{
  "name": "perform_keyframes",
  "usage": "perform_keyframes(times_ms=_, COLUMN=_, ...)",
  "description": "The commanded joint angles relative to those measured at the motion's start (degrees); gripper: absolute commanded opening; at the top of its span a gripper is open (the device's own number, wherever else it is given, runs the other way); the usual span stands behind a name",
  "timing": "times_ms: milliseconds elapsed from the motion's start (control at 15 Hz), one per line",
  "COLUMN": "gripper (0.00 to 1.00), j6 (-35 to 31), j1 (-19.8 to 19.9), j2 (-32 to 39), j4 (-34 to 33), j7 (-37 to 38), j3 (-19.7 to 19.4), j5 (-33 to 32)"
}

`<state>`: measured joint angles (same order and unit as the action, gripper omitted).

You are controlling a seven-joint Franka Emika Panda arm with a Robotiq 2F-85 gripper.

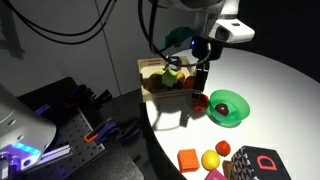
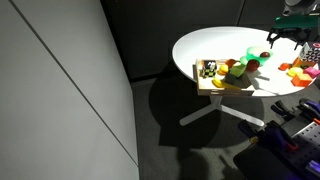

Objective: Put the apple in the green bowl

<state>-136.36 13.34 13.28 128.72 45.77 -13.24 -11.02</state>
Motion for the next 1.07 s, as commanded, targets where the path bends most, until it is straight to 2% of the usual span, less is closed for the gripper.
perform_keyframes(times_ms=0, gripper=1.00, j6=1.00, j1=-0.67, j2=0.68, j4=-2.85, j7=-2.14, j3=-0.57, j5=6.36)
perform_keyframes(times_ms=200, gripper=1.00, j6=1.17, j1=-0.67, j2=1.10, j4=-3.72, j7=-2.94, j3=-0.78, j5=9.46)
perform_keyframes(times_ms=400, gripper=1.00, j6=2.40, j1=-1.21, j2=0.90, j4=-4.02, j7=-2.46, j3=-1.32, j5=8.66)
perform_keyframes(times_ms=467, gripper=1.00, j6=0.37, j1=-1.49, j2=0.58, j4=-2.41, j7=-1.55, j3=-1.49, j5=8.33)
perform_keyframes(times_ms=1000, gripper=1.00, j6=0.63, j1=-1.58, j2=0.94, j4=-2.81, j7=-1.36, j3=-1.59, j5=8.52)
